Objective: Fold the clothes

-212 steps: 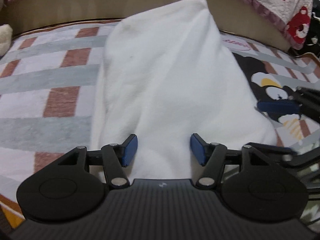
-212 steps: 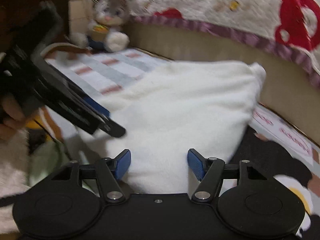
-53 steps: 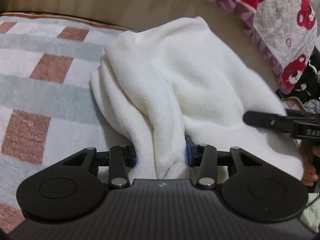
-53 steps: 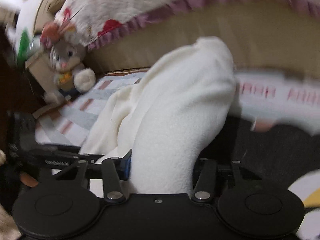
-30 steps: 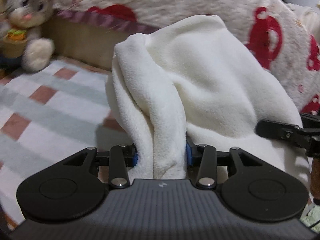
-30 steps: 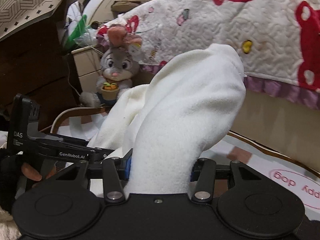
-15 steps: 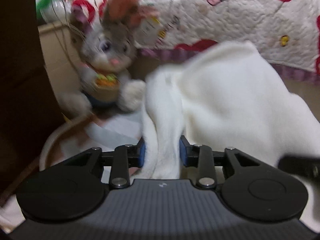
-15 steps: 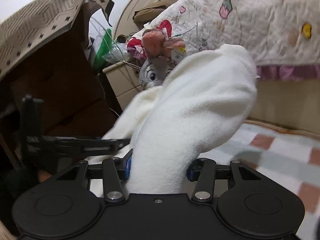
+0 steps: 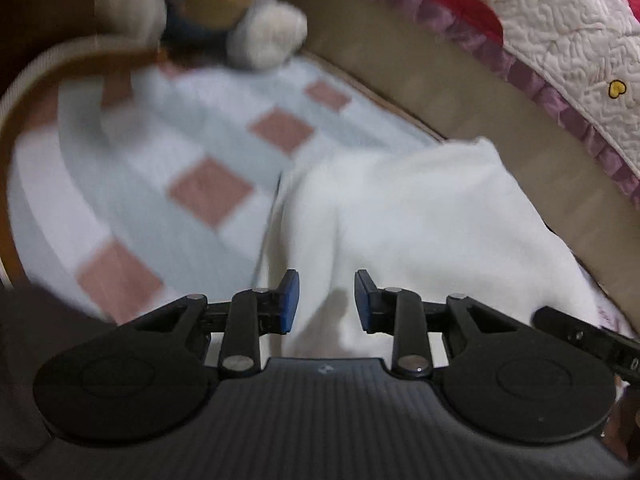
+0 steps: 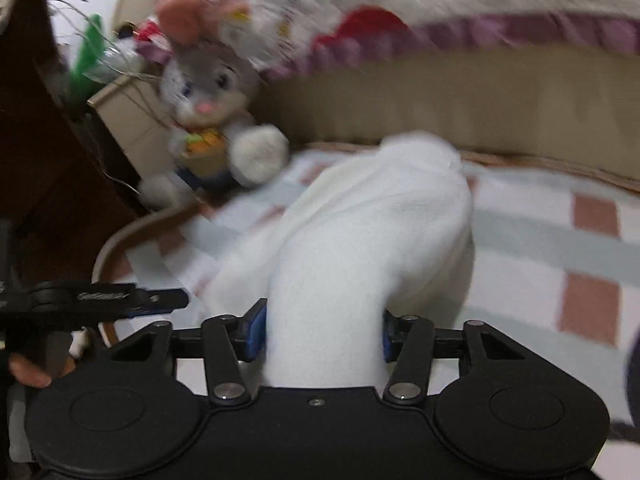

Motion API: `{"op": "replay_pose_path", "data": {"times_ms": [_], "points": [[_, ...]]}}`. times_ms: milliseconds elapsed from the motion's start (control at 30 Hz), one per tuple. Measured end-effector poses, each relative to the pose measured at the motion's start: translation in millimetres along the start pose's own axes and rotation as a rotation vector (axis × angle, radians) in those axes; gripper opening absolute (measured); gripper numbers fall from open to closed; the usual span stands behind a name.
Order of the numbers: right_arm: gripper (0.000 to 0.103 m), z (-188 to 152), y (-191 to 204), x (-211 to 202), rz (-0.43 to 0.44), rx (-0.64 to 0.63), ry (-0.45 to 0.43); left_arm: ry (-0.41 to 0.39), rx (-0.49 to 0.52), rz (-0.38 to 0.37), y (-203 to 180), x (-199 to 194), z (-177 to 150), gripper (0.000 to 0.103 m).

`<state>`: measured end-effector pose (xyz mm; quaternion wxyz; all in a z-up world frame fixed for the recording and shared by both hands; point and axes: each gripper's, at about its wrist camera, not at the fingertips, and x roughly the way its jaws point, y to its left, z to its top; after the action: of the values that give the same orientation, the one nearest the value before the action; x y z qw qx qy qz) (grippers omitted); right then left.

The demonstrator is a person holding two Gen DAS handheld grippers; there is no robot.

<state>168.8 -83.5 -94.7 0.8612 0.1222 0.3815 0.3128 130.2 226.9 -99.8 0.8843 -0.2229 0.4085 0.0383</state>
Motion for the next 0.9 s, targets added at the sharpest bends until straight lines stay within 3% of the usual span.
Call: {"op": "replay_pose_path", "data": {"times_ms": [133, 233, 367, 500, 533, 633, 667, 767, 900], "points": [[0.066, -8, -33, -13, 0.026, 0.066, 0.050, 0.004, -0.026, 0.008, 7, 4, -12, 0.061], [0.074, -9, -50, -12, 0.059, 0.093, 0.102, 0.081, -0.108, -0.086, 21, 3, -16, 0.062], [0.089, -12, -64, 16, 0.215, 0.199, 0.218, 0.161, -0.234, -0.219, 32, 8, -30, 0.066], [0.091, -11, -53, 47, 0.263, 0.173, 0.255, 0.180, -0.243, -0.175, 29, 27, -41, 0.071], [0.089, -10, -49, 52, 0.275, 0.163, 0.254, 0.182, -0.248, -0.163, 30, 31, -42, 0.072], [0.061, -3, -35, 61, 0.320, 0.144, 0.245, 0.174, -0.277, -0.179, 34, 31, -42, 0.069], [0.056, 2, -30, 57, 0.346, 0.151, 0.238, 0.171, -0.276, -0.191, 34, 28, -39, 0.068], [0.055, 23, -17, 49, 0.450, 0.231, 0.258, 0.143, -0.201, -0.190, 26, 12, -14, 0.061], [0.055, 72, 12, 51, 0.514, 0.233, 0.275, 0.050, -0.082, -0.136, 12, -25, 41, 0.058]]}}
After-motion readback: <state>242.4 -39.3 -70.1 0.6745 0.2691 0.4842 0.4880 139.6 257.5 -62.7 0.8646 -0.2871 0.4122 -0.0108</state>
